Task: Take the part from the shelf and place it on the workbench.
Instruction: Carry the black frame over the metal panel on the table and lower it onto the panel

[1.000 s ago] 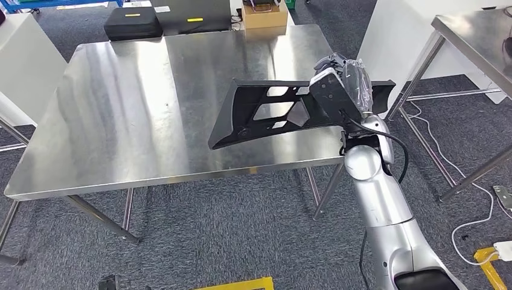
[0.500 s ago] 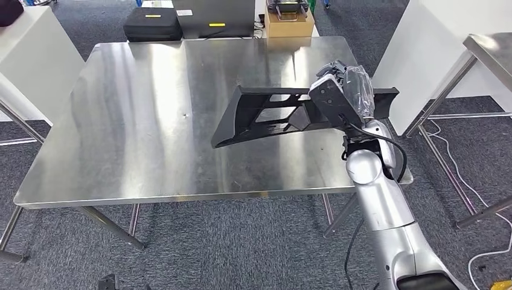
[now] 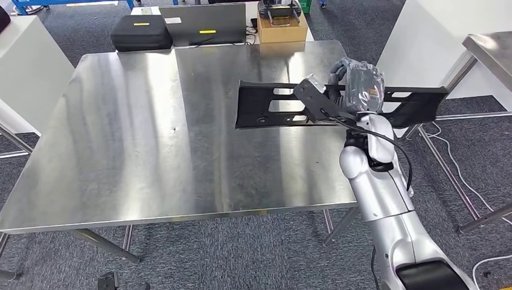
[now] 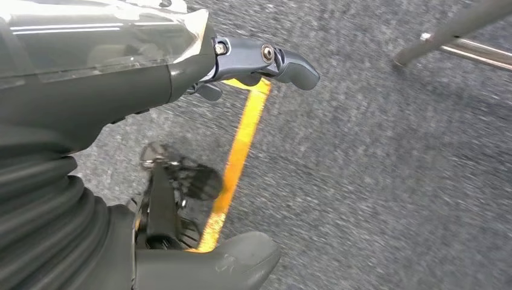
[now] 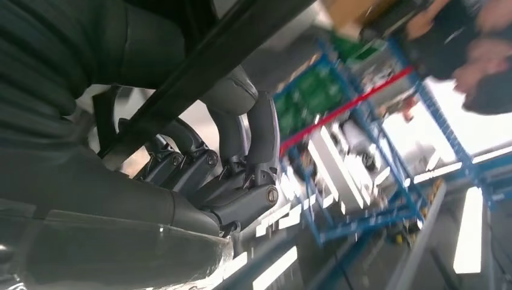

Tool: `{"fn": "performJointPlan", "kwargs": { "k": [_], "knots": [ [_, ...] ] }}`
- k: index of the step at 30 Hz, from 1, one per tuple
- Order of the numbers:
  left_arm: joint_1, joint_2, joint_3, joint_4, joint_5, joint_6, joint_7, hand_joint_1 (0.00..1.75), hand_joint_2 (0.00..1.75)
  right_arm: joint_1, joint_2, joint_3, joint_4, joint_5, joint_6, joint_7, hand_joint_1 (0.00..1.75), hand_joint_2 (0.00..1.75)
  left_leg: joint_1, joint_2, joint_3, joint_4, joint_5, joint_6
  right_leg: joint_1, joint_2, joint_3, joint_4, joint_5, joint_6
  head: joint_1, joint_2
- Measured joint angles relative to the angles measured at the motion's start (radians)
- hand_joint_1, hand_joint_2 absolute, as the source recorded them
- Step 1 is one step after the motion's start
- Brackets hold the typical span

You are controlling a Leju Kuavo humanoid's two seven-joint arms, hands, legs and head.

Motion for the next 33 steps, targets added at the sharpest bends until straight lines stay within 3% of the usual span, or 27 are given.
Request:
{"fn": "performJointPlan", "kwargs": {
  "k": [2, 6, 9, 15, 19, 22, 26, 33],
  "knots": [
    [-0.005, 0.000, -0.003, 0.000, -0.010, -0.014, -0.028, 0.00, 1.75, -0.049, 0.013, 0.017, 0.082, 0.131, -0.018, 0.049, 1.75, 1.75, -0.004, 0.003, 0.028, -0.078, 0.036, 0.007, 0.004, 0.001, 0.004, 0.000, -0.008, 0.011, -0.001, 0.000],
    [-0.016, -0.003, -0.018, -0.001, -0.028, -0.030, -0.058, 0.00, 1.75, -0.114, 0.052, 0.049, 0.244, 0.338, -0.035, 0.105, 1.75, 1.75, -0.012, -0.005, 0.038, -0.088, 0.048, 0.014, 0.015, -0.001, 0.003, 0.005, -0.015, 0.008, 0.002, 0.000],
    [-0.021, -0.002, -0.019, -0.001, -0.023, -0.038, -0.055, 0.00, 1.75, -0.144, 0.089, 0.068, 0.332, 0.384, -0.039, 0.107, 1.75, 1.75, -0.022, -0.011, 0.037, -0.087, 0.046, 0.021, 0.012, -0.007, 0.006, -0.002, -0.014, 0.009, 0.003, 0.000],
    [-0.022, -0.001, -0.014, -0.001, 0.010, -0.036, -0.052, 0.00, 1.75, -0.186, 0.163, 0.141, 0.464, 0.398, -0.045, 0.097, 1.75, 1.75, -0.026, -0.011, 0.037, -0.087, 0.042, 0.032, 0.010, -0.007, 0.009, -0.009, -0.013, 0.012, 0.003, 0.000],
    [-0.020, 0.001, 0.005, -0.001, 0.044, -0.021, -0.062, 0.00, 1.75, -0.191, 0.223, 0.201, 0.531, 0.399, -0.048, 0.092, 0.00, 0.00, -0.028, -0.011, 0.037, -0.087, 0.042, 0.033, 0.008, -0.007, 0.009, -0.010, -0.012, 0.028, 0.003, 0.000],
    [-0.009, 0.003, 0.026, -0.001, 0.068, -0.012, -0.072, 0.00, 1.75, -0.193, 0.262, 0.234, 0.569, 0.399, -0.049, 0.086, 0.00, 0.00, -0.028, -0.011, 0.037, -0.087, 0.043, 0.034, 0.008, -0.007, 0.009, -0.009, -0.013, 0.031, 0.003, 0.000],
    [0.014, 0.008, 0.061, -0.001, 0.100, -0.014, -0.078, 0.00, 0.00, -0.199, 0.309, 0.258, 0.608, 0.399, -0.053, 0.072, 0.00, 0.00, -0.025, -0.009, 0.037, -0.087, 0.043, 0.034, 0.008, -0.007, 0.007, -0.009, -0.013, 0.031, 0.003, 0.000],
    [0.046, 0.018, 0.107, -0.001, 0.123, -0.032, -0.060, 0.00, 0.00, -0.211, 0.358, 0.264, 0.644, 0.398, -0.064, 0.056, 0.00, 0.00, -0.022, -0.010, 0.037, -0.087, 0.042, 0.032, 0.010, -0.006, 0.007, -0.009, -0.014, 0.030, 0.003, 0.000]
  ]
}}
